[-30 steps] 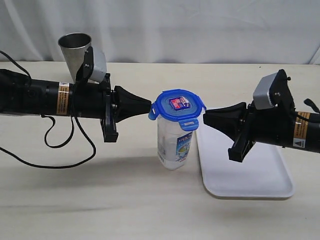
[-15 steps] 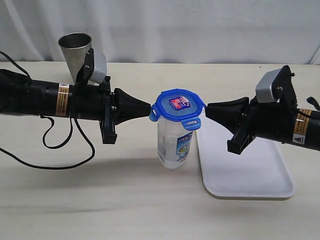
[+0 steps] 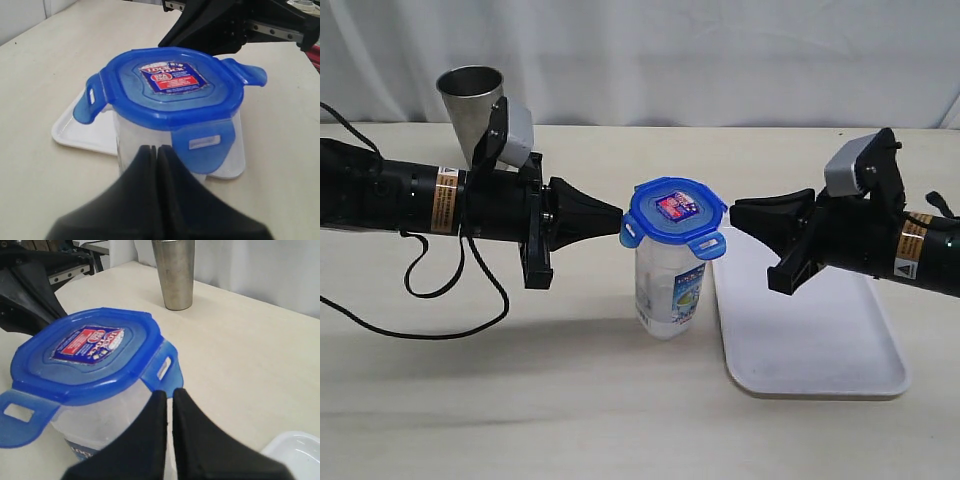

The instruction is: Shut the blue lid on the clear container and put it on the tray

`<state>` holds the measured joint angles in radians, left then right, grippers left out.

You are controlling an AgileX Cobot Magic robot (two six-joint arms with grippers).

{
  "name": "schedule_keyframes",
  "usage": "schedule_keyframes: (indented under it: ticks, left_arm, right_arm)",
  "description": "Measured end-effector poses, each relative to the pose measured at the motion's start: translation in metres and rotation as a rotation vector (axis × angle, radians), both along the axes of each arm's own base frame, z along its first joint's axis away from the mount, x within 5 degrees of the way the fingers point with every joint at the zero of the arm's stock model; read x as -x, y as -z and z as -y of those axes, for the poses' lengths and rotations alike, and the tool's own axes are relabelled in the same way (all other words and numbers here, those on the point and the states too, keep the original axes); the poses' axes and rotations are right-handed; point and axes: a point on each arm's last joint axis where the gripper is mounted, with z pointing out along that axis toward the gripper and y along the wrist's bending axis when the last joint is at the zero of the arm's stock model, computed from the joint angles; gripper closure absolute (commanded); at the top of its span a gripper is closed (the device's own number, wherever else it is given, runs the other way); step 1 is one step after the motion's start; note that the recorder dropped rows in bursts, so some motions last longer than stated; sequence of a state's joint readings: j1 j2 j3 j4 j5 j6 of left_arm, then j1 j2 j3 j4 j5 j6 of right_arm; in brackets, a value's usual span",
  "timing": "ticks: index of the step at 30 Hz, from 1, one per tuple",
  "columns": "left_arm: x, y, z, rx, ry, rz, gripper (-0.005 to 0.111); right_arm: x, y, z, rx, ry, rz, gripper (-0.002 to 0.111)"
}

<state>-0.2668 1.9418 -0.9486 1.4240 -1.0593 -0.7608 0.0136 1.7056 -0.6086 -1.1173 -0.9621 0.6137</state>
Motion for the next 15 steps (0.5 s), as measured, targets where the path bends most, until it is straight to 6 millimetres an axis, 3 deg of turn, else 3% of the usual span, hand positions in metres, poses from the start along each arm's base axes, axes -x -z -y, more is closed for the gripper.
schedule_keyframes:
  ticks: [15]
  left_arm:
    - [0.001, -0.015, -0.002, -0.015, -0.025, 0.020, 0.107]
  right_arm:
    - [0.002, 0.001, -0.001, 0.017, -0.024, -0.001, 0.104]
